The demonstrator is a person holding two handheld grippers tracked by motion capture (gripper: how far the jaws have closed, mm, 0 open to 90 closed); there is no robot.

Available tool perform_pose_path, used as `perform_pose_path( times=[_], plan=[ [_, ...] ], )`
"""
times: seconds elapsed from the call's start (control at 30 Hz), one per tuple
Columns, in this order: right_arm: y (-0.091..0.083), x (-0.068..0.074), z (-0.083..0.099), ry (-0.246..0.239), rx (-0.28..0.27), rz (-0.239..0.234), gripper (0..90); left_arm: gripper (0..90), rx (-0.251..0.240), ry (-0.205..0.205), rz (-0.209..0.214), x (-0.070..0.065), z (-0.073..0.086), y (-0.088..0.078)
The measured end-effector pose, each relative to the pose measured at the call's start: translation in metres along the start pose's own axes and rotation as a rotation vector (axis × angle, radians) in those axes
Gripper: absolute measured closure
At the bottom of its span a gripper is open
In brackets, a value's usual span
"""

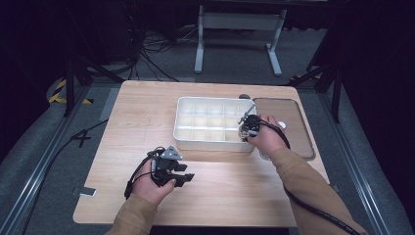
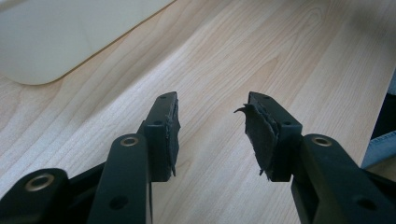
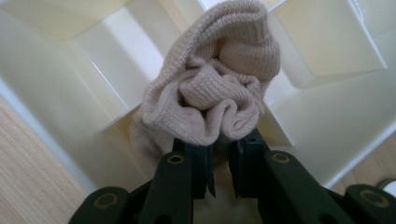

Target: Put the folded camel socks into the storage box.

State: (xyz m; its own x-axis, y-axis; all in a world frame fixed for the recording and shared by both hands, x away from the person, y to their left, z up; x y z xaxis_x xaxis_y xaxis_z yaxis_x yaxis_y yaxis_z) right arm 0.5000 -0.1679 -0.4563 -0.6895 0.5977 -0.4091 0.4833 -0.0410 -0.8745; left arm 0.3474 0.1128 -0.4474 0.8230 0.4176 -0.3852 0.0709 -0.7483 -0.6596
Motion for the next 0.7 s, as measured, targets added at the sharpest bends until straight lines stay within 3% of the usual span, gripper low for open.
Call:
perform_pose_path(
  times=[0.23, 0.37, 0.57, 0.7],
  plan=[
    [-0.004, -0.003, 0.002, 0.005, -0.021, -0.024, 76.3, 55.1, -0.014, 0.002, -0.001, 0.001, 0.000, -0.002],
    [-0.016, -0.009, 0.004, 0.076, -0.052, -0.088, 64.7, 54.9, -0.016, -0.001, -0.002, 0.000, 0.000, -0.003],
    [-0.034, -0.019, -0.001, 0.090, -0.110, -0.068, 54.8, 54.8, -0.013, -0.008, -0.008, 0.000, 0.002, -0.004],
    [-0.038, -0.020, -0.012, 0.112, -0.166, -0.082, 46.8, 54.7, -0.010, -0.011, -0.012, 0.000, 0.005, -0.006]
  ],
)
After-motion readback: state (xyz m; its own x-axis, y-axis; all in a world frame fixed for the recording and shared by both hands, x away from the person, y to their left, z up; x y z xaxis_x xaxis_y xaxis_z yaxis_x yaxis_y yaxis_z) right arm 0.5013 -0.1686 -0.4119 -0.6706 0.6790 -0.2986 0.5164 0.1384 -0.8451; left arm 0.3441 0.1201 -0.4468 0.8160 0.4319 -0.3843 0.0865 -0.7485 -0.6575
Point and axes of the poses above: each handheld gripper's, and its own axes: y roughly forward along the jaws, z roughly out of its underside, x roughly to its left, the point moved 4 cm from there along y, roughly forward along the jaws, and after that the axes turned 15 degrees about z, right-handed, at the moved point
